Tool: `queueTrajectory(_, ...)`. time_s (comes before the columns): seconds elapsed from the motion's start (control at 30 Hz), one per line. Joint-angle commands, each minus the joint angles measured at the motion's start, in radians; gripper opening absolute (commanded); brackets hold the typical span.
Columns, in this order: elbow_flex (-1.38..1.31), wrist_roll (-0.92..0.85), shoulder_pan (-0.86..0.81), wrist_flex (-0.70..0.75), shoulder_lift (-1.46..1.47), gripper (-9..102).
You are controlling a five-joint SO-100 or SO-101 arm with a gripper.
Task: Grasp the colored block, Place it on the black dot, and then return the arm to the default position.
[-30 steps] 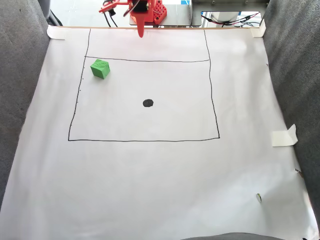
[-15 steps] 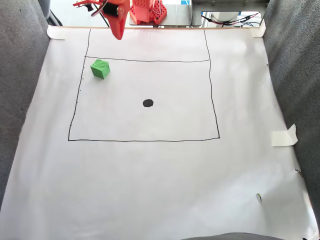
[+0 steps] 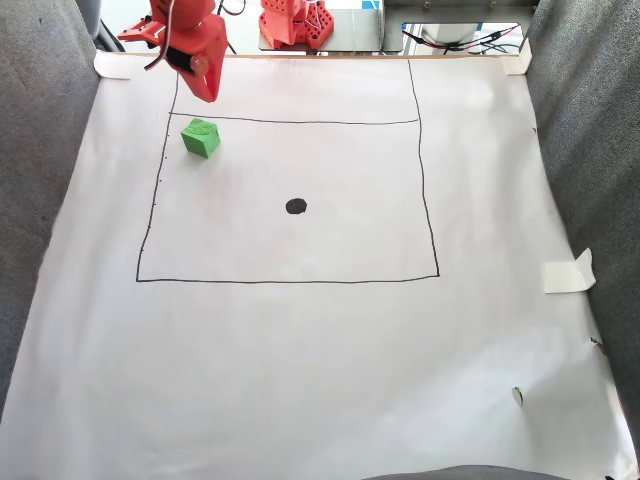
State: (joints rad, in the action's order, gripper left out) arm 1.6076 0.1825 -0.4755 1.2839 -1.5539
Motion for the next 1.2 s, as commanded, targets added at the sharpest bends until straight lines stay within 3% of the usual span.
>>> queueTrajectory(0.0, -0.058, -0.015, -0.008, -0.003, 0.008, 0)
queueTrajectory(0.23, -0.149, -0.017, -0.011, 0.046, 0.110, 0)
queueTrajectory(0.63, -0.149, 0.005, 0.012, -0.133, 0.144, 0)
queueTrajectory(0.97, -0.141, -0.018, 0.015, -0.043, 0.124, 0)
queueTrajectory(1.17, -0.137, -0.023, 0.008, -0.063, 0.137, 0)
